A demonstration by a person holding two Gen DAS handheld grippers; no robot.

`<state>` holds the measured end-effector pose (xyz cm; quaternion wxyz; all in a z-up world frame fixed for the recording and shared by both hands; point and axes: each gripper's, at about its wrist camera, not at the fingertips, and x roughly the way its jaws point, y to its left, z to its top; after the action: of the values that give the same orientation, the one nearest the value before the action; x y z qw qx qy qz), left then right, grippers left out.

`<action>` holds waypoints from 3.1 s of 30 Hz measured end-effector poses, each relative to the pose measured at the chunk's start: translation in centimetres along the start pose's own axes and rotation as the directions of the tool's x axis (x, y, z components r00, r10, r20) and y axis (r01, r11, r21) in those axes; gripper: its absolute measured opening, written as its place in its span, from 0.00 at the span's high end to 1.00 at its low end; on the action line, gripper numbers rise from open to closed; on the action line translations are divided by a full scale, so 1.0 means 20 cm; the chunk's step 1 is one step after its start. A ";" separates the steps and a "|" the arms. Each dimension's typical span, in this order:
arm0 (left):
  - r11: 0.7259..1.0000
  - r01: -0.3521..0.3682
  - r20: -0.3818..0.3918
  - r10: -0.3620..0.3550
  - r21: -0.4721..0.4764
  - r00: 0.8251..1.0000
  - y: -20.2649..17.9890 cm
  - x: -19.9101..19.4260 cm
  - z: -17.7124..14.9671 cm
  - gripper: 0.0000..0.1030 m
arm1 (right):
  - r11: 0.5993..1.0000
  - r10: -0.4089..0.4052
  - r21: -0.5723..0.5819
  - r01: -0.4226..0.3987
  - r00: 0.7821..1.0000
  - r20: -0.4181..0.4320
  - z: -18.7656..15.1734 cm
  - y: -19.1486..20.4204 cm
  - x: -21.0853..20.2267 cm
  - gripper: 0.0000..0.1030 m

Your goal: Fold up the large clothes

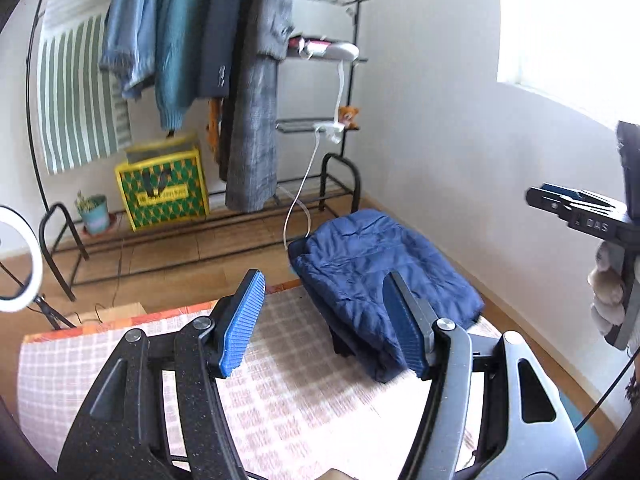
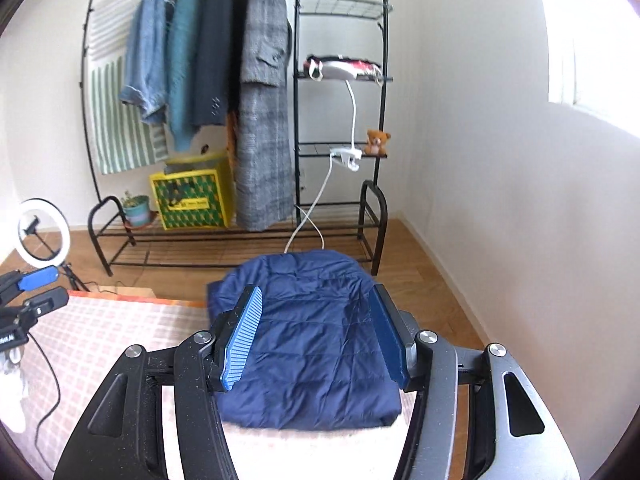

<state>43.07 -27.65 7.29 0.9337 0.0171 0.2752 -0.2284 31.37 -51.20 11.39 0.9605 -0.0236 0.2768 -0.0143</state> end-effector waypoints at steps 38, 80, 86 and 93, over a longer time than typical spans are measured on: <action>0.995 0.035 0.091 -0.044 0.097 0.995 -0.12 -1.12 -0.67 0.11 | 0.991 -0.121 0.068 0.119 0.992 0.037 -0.61 0.65 -0.76 0.22; 0.997 -0.054 -0.080 0.058 0.054 0.995 0.16 -0.65 -0.99 0.00 | 0.978 -0.132 0.152 0.143 0.988 -0.080 -0.86 0.79 -0.17 0.21; 0.997 -0.054 -0.077 0.058 0.050 0.995 0.17 -0.65 -0.99 0.00 | 0.975 -0.133 0.170 0.146 0.988 -0.082 -0.86 0.78 -0.17 0.21; 0.997 -0.056 -0.077 0.060 0.050 0.995 0.16 -0.65 -0.99 0.00 | 0.974 -0.134 0.173 0.147 0.987 -0.085 -0.86 0.78 -0.16 0.21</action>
<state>24.81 -16.31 -3.03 0.9277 0.0562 0.3057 -0.2066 19.70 -36.19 -2.34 0.9447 0.0437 0.3067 -0.1077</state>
